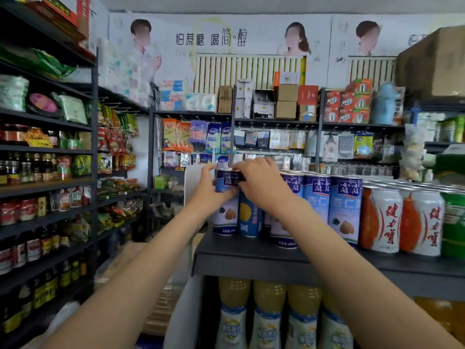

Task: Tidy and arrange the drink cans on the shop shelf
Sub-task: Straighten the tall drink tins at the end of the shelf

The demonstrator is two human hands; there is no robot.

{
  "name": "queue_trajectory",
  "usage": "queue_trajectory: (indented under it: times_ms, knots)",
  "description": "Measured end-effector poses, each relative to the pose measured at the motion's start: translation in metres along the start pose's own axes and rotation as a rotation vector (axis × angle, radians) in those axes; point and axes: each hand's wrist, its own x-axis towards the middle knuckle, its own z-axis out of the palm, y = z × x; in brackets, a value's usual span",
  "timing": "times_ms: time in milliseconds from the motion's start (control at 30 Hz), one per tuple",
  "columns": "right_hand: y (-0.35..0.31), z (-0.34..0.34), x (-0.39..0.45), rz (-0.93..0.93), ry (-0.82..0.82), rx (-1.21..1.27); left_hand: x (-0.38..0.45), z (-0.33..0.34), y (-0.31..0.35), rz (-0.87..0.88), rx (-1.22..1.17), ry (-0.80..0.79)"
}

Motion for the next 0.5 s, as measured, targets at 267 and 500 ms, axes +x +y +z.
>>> queue_trajectory:
  times_ms: [267, 500]
  knots:
    - [0.029, -0.017, 0.005, 0.079, -0.111, -0.108, -0.014, -0.015, 0.005, 0.055, 0.018, -0.055]
    - [0.030, -0.011, 0.018, 0.031, -0.066, -0.076, -0.032, -0.013, 0.021, 0.120, 0.039, -0.131]
